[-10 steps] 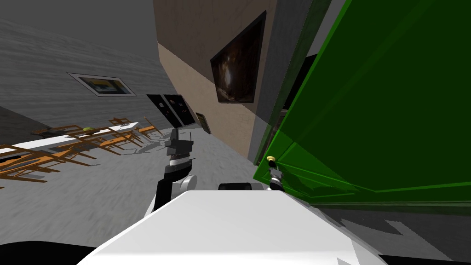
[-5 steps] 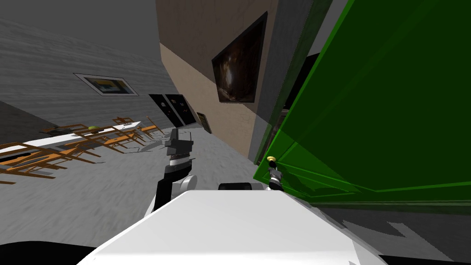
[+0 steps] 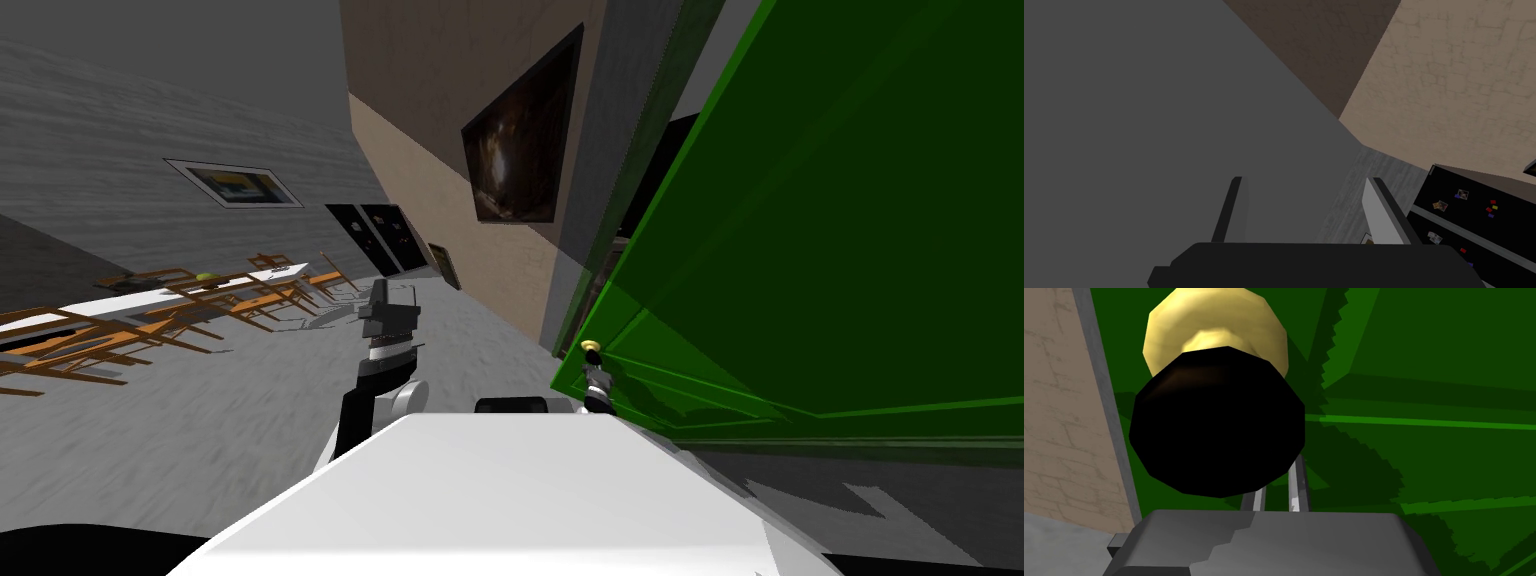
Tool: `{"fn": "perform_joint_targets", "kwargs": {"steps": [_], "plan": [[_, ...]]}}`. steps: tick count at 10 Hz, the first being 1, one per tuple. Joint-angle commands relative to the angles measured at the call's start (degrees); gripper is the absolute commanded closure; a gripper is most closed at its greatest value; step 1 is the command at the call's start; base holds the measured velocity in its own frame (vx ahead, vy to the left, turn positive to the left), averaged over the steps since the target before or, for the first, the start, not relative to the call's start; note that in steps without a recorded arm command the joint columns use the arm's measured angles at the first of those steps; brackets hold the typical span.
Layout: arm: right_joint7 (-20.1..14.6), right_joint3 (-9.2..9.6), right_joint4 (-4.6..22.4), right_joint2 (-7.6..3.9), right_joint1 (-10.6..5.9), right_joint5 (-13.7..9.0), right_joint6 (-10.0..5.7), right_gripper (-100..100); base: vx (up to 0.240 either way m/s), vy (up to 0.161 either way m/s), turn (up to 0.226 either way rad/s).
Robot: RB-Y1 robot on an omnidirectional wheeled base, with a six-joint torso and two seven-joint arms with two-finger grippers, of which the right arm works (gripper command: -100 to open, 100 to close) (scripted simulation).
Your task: Pull the door open
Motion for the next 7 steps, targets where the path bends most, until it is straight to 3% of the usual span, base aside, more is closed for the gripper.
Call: {"fn": "perform_joint_targets", "kwargs": {"steps": [1,7], "plan": [[-1.61,1.21,-1.33,0.69,-1.29,-0.35,-0.77,-100,-0.023,-0.003,0.012],[-4.2,1.79,-1.73,1.0,-1.27,-1.68,-0.68,-100,-0.034,0.001,0.019]]}}
